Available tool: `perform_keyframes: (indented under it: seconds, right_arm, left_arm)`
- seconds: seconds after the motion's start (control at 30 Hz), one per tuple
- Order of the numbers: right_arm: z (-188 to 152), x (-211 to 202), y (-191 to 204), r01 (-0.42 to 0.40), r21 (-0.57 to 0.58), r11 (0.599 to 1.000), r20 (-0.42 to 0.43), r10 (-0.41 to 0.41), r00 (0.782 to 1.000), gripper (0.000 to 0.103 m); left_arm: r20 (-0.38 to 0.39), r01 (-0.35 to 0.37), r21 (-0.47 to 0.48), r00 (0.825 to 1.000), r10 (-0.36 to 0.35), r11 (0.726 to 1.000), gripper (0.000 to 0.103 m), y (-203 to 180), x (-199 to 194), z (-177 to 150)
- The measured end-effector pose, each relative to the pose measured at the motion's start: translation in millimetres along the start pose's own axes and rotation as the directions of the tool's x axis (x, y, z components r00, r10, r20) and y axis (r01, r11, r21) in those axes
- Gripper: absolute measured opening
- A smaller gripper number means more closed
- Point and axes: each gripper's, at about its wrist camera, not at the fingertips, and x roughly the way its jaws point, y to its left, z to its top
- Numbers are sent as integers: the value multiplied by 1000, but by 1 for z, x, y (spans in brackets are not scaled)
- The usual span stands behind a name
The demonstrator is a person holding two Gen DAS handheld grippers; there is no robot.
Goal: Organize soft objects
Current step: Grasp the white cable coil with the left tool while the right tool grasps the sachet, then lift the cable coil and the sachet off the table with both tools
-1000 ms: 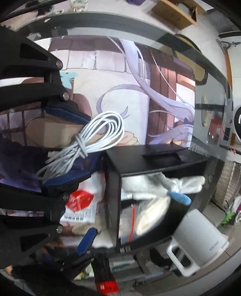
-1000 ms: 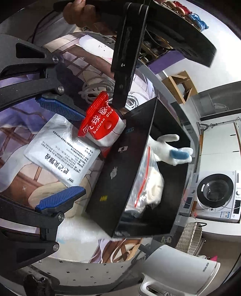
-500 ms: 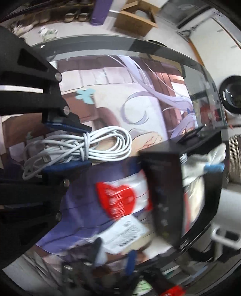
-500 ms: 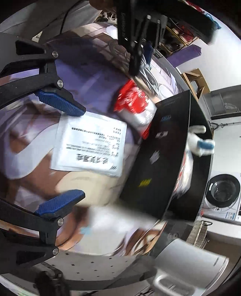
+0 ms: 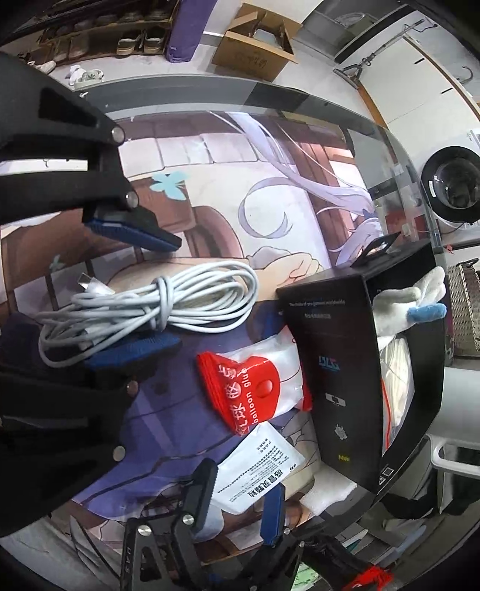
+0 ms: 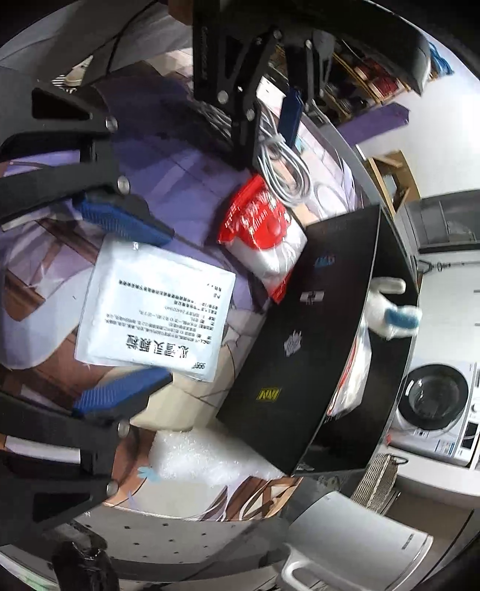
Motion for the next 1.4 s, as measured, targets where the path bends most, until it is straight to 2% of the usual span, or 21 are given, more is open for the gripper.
perform_keyframes:
  seconds: [0.07,0.23,0.27,0.37,0.77,0.93,1.1,1.23,1.3,1.33,1.37,1.4]
  right_arm:
    - [-1,-2,0,-7,-15,1000,2,7,1000,56]
    - [-3,-7,10,-20,-75,997,19,22,1000,35]
    - [-3,-7,11,-21,-81,996,21,23,1000,27]
    - [-4,-7,12,-20,-91,996,25,22,999,20]
    - [-4,-11,13,-20,-85,996,39,23,999,19]
    - [-1,-22,11,-7,-81,997,68,12,998,18]
    - [3,-43,9,10,-58,998,146,-1,989,18]
    - [8,-71,12,73,-50,996,271,-57,961,18]
    - [10,-89,14,99,-41,994,358,-78,931,18]
    - [10,-98,14,107,-32,994,400,-85,913,18]
    - [9,-110,14,116,-19,993,463,-94,882,18]
    - [9,-118,14,123,-9,992,499,-102,861,18]
  left_arm:
    - [5,-2,7,1000,2,1000,43,0,1,1]
    - [5,14,22,1000,-14,1000,29,-9,-3,-4]
    - [5,20,24,1000,-20,1000,25,-10,-3,-5]
    - [5,28,27,1000,-28,999,25,-11,-3,-4]
    - [20,36,32,999,-37,999,25,-9,-7,-2]
    - [63,32,21,997,-33,999,25,-8,-18,0]
    - [141,34,20,989,-36,999,25,-9,-38,3]
    - [224,9,24,975,-14,1000,25,-12,-58,9]
    - [291,8,11,957,-11,1000,25,-12,-71,12]
    - [346,0,12,938,-4,1000,25,-14,-81,13]
    - [389,-11,17,921,3,1000,25,-16,-90,13]
    - [450,-28,23,893,15,999,25,-18,-101,13]
